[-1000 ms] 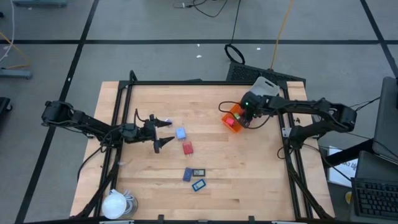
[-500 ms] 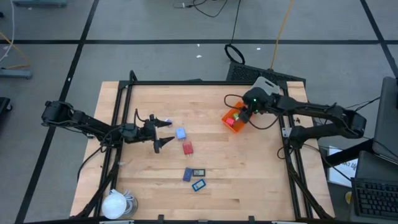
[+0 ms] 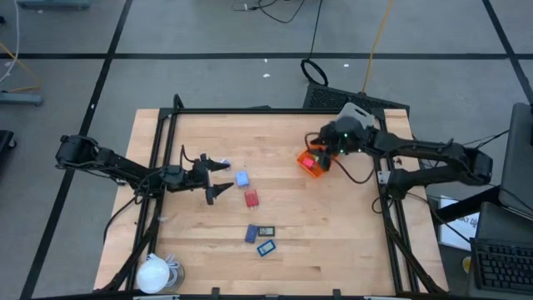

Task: Pick & Place Office items
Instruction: Put the dark blue charger adapter into the orange bin

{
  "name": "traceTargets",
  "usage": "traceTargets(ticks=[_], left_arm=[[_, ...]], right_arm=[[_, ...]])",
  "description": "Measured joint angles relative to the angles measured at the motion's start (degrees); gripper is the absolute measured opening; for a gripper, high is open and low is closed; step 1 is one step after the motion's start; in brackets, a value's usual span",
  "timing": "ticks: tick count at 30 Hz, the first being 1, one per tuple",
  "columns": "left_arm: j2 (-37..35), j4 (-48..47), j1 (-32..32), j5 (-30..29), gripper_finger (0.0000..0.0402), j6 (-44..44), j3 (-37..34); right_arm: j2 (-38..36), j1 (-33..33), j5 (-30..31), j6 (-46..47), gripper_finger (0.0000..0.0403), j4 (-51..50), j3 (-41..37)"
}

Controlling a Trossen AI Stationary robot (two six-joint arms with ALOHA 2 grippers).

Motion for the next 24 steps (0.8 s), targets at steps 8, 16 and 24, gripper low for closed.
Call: traceTargets(ticks=[8, 16, 24], left_arm=[[0.01, -0.06, 0.0, -1.28, 0.0363, -0.94, 0.0], [0.01, -3.65, 0.06, -6.56, 0.0363, -15.36, 0.02], [0.01, -10.62, 2.72, -11.31, 0.0363, -23.88, 0.02]], right_arm=[[0.0, 6.89, -14.49, -5.71, 0.0161, 7.37, 0.0], [0.0, 11.32, -17.01, -9.8, 0.0161, 9.22, 0.0], [0.0, 11.57, -16.85, -9.81, 0.0158, 9.22, 0.0]])
